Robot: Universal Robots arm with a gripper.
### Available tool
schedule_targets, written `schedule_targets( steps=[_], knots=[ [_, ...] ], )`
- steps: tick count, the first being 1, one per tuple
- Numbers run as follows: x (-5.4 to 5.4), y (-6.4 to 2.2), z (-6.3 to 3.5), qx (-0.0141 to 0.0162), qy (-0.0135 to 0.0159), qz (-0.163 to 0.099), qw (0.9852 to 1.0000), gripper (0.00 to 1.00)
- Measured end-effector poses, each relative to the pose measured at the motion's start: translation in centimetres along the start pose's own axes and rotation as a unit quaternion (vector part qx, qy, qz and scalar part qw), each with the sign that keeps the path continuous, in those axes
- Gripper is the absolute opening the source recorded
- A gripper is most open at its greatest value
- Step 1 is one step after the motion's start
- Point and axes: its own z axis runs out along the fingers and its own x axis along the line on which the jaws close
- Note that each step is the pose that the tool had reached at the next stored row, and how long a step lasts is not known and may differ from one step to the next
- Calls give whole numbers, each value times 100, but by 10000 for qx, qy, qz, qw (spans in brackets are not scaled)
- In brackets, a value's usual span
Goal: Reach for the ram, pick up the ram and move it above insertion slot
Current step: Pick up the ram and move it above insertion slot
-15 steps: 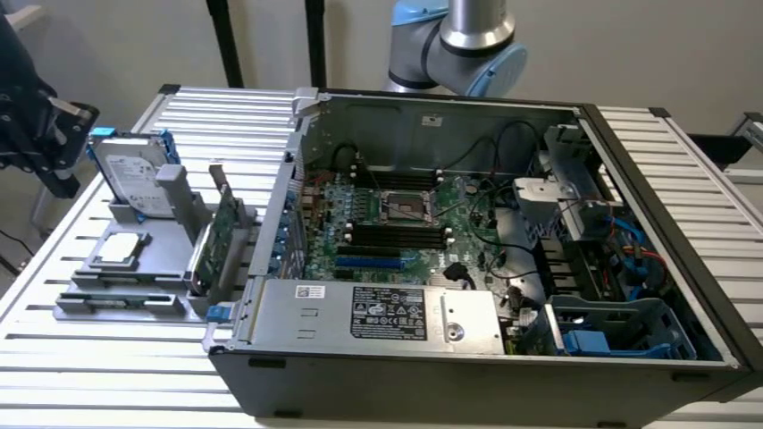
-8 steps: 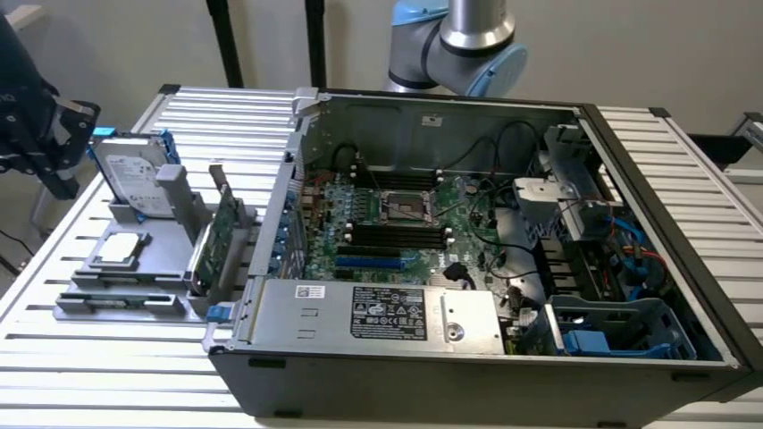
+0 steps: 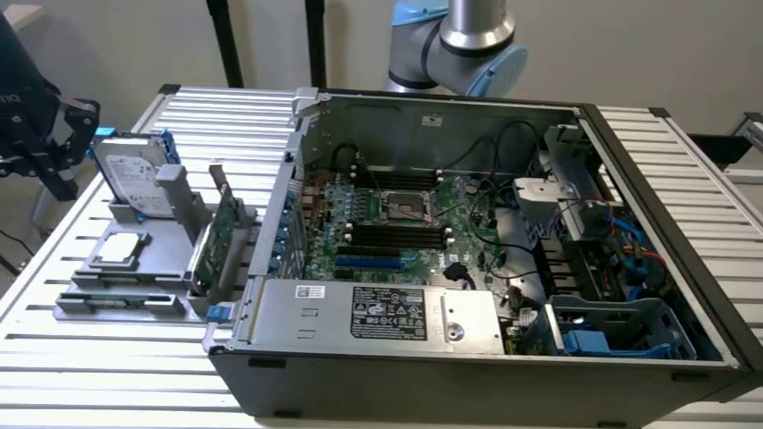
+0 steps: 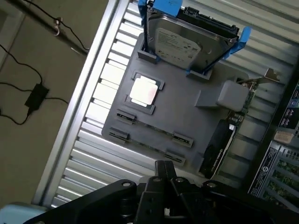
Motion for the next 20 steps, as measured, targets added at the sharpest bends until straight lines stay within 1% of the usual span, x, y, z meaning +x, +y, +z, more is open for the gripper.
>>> schedule_targets(
  steps=[3, 5, 7, 10, 13, 15, 18, 20],
  knots=[
    [0, 0, 7, 0, 11, -272, 9996, 11],
    [0, 0, 12, -1, 18, -460, 9989, 11],
    [0, -1, 17, -1, 25, -639, 9980, 11],
    [0, -1, 24, -1, 35, -911, 9958, 11],
    [0, -1, 31, -1, 46, -1178, 9930, 11],
    [0, -1, 36, -1, 54, -1360, 9907, 11],
    [0, -2, 44, -2, 64, -1631, 9866, 11],
    [0, -2, 49, -2, 71, -1809, 9835, 11]
  ],
)
